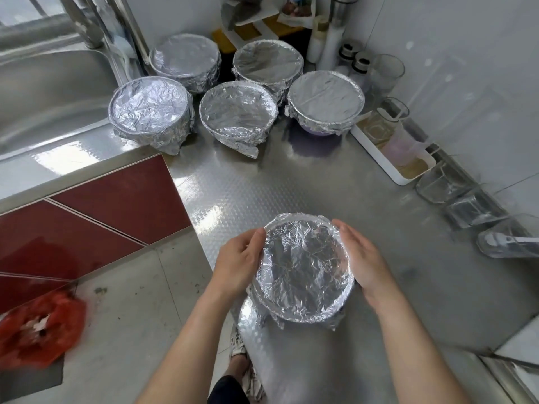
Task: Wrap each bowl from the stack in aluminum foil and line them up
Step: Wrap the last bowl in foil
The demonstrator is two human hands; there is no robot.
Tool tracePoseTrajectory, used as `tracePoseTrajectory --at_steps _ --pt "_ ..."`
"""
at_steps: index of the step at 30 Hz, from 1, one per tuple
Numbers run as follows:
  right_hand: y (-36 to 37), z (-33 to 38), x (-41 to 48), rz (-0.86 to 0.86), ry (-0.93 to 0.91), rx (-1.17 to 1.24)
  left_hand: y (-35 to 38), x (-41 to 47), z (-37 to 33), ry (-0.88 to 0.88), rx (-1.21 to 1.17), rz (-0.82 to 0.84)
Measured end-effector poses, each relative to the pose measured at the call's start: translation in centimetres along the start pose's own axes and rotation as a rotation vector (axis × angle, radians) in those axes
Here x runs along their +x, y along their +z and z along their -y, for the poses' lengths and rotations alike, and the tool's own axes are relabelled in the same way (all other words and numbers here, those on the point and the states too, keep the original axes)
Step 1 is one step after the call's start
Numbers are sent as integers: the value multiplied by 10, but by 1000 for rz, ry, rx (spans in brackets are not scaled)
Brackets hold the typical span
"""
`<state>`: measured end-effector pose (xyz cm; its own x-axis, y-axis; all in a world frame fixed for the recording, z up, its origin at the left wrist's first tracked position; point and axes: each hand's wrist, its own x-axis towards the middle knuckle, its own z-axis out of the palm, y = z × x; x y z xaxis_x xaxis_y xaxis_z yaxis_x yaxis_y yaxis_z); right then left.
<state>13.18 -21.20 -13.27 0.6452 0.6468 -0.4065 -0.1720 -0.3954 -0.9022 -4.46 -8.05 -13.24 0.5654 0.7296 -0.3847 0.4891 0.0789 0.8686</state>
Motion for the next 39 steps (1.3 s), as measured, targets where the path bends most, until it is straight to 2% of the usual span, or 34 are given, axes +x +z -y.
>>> tracePoseTrajectory --at_steps 5,9,15,19,22,28,31,33,36,39 --pt "10 4 6 -39 55 26 10 -3 0 -37 -37 -128" --pt "8 10 13 -64 5 -23 17 -1 -2 -46 -38 -163" --pt "-2 18 26 44 -16 -85 8 3 -9 -15 76 -185" --pt "-7 31 38 161 6 -113 9 11 -26 -58 -254 -60" --pt "0 39 45 207 42 -143 15 16 -37 -60 -242 -20" --pt "10 37 53 228 30 -218 19 25 -32 -126 -178 -72" --pt "9 36 55 228 -43 -385 21 26 -28 -157 -166 -81" --pt "8 37 55 165 -133 -475 21 26 -28 -105 -114 -100" --pt "13 45 52 51 -274 -493 17 29 -31 31 -57 -224" --pt "22 44 54 -24 -368 -554 19 34 -42 161 25 -221"
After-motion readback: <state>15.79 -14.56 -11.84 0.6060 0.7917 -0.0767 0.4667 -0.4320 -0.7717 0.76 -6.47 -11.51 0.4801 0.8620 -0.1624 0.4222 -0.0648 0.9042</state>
